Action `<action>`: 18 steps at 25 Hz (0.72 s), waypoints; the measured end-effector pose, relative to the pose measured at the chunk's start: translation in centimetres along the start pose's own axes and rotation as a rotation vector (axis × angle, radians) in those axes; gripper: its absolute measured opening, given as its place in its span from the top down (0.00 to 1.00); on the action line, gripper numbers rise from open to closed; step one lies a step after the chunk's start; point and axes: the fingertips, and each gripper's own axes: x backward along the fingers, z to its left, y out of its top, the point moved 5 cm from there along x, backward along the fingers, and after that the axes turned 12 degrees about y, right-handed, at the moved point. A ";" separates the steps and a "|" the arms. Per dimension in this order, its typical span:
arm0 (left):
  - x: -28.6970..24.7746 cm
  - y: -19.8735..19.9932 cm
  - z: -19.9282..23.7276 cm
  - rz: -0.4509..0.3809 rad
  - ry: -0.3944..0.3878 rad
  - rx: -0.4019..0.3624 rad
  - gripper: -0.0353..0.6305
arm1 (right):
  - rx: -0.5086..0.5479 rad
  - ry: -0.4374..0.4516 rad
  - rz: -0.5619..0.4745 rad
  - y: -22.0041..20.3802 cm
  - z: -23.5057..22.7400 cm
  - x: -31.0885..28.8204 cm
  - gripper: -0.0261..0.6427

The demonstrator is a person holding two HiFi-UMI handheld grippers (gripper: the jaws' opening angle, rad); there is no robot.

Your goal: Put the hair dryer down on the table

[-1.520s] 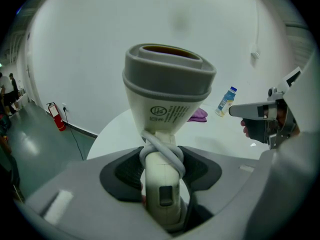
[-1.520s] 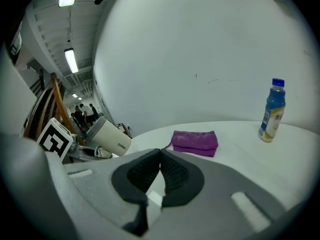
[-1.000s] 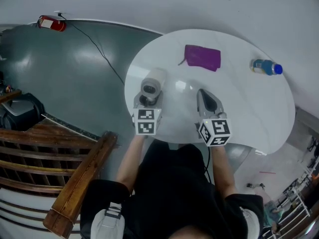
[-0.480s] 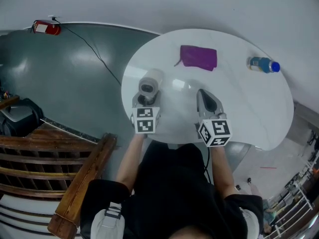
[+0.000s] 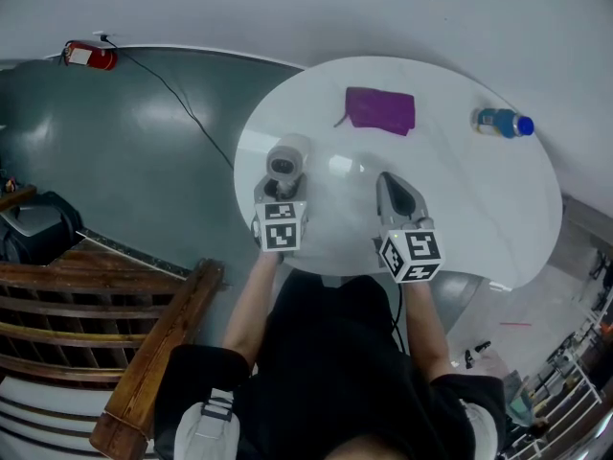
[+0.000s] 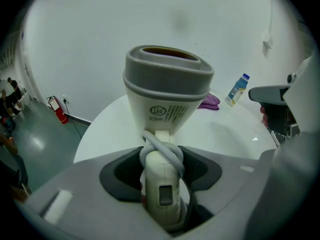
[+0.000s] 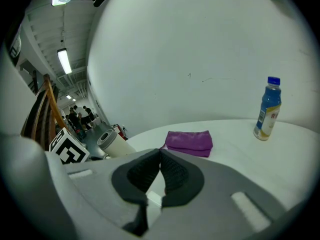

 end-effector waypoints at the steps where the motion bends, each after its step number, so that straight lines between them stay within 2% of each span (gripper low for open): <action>1: 0.0 0.0 0.0 0.002 0.003 0.001 0.62 | 0.001 -0.002 -0.001 0.0 0.1 0.1 0.95; 6: 0.1 0.0 0.2 0.016 0.023 0.009 0.61 | 0.008 -0.008 -0.009 0.1 0.7 0.9 0.95; 14: 0.6 0.2 -0.1 -0.028 0.039 -0.027 0.60 | 0.006 -0.020 -0.016 -0.1 1.1 1.8 0.95; 18: 1.0 -0.1 -0.1 -0.031 0.037 -0.038 0.53 | 0.008 -0.018 -0.022 -0.2 1.6 2.0 0.95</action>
